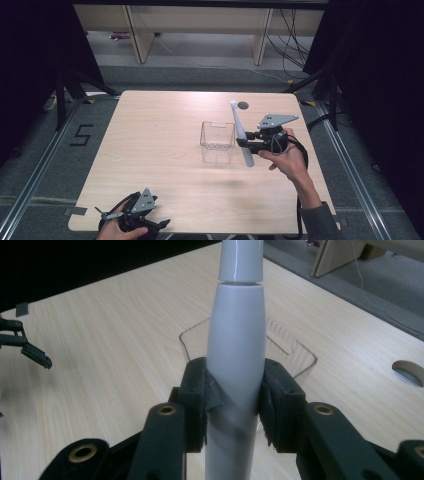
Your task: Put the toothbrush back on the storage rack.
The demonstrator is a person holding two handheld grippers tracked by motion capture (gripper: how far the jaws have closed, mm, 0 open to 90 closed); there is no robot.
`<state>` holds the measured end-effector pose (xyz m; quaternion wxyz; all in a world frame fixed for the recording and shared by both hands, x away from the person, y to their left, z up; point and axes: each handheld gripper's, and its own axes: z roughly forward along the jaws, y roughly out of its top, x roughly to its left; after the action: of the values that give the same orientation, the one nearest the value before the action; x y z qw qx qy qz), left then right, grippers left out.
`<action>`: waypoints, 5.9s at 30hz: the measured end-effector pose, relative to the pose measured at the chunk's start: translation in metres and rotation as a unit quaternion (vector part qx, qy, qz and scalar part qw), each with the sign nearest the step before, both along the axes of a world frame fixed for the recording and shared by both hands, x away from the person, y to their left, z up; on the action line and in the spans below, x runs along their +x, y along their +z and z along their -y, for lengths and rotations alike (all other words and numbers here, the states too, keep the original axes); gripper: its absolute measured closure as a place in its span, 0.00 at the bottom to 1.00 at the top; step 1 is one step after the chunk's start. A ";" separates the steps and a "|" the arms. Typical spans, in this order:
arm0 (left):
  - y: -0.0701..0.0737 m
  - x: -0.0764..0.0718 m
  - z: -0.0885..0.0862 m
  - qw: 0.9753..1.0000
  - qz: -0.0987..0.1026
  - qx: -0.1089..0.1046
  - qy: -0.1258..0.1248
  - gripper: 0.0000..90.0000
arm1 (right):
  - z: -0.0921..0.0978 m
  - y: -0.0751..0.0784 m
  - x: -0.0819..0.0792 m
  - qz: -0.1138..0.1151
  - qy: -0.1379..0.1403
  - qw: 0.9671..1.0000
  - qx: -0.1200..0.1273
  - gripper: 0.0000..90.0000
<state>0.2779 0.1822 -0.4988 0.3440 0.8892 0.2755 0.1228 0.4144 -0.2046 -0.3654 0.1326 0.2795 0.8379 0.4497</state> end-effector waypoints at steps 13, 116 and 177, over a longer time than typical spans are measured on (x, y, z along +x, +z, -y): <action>-0.001 0.000 0.000 1.000 -0.001 0.001 -0.001 0.16 | -0.015 0.017 0.013 0.020 0.010 1.000 0.021 0.74; 0.000 -0.001 -0.001 1.000 0.000 -0.003 -0.002 0.16 | -0.094 -0.059 0.094 -0.079 -0.013 0.989 -0.121 0.74; -0.001 -0.001 0.000 1.000 -0.002 -0.001 0.001 0.16 | -0.073 -0.033 0.065 -0.044 -0.029 0.997 -0.052 0.49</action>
<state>0.2769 0.1823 -0.4999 0.3442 0.8889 0.2768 0.1213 0.4794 -0.1318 -0.3979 0.1227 0.3156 0.8566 0.3892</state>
